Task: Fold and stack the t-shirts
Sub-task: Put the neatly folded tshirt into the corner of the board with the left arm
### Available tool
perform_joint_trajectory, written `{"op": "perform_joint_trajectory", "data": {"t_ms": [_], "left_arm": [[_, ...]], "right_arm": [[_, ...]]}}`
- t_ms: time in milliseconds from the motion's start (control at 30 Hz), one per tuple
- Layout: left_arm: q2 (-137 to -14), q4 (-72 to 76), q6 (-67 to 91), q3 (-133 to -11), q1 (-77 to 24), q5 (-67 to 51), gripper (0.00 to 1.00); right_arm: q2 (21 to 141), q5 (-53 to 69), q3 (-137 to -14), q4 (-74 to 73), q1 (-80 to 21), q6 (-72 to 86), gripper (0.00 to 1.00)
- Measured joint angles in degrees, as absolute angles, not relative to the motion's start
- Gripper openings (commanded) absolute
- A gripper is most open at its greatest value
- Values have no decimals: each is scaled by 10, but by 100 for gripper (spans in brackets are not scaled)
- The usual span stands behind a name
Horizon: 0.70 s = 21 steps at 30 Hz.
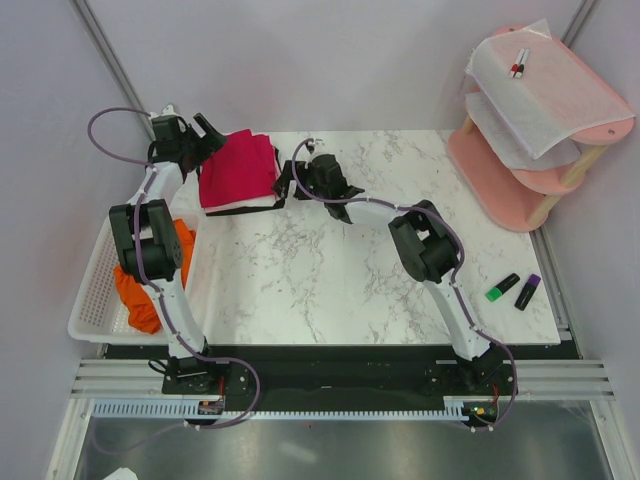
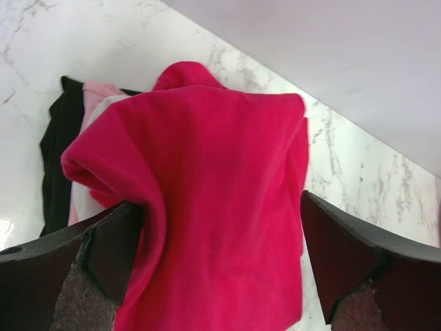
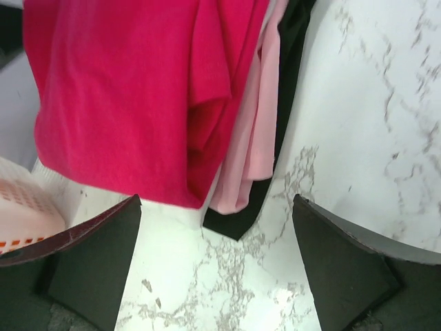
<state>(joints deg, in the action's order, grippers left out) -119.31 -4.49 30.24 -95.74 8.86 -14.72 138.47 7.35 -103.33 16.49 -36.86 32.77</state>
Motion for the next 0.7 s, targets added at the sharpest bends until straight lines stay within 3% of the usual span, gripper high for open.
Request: {"op": "perform_joint_trajectory", "data": {"t_ms": [700], "left_arm": [[-1032, -41, 302, -752, 75, -62, 100]], "right_arm": [[1471, 135, -1106, 212, -329, 411, 98]]}}
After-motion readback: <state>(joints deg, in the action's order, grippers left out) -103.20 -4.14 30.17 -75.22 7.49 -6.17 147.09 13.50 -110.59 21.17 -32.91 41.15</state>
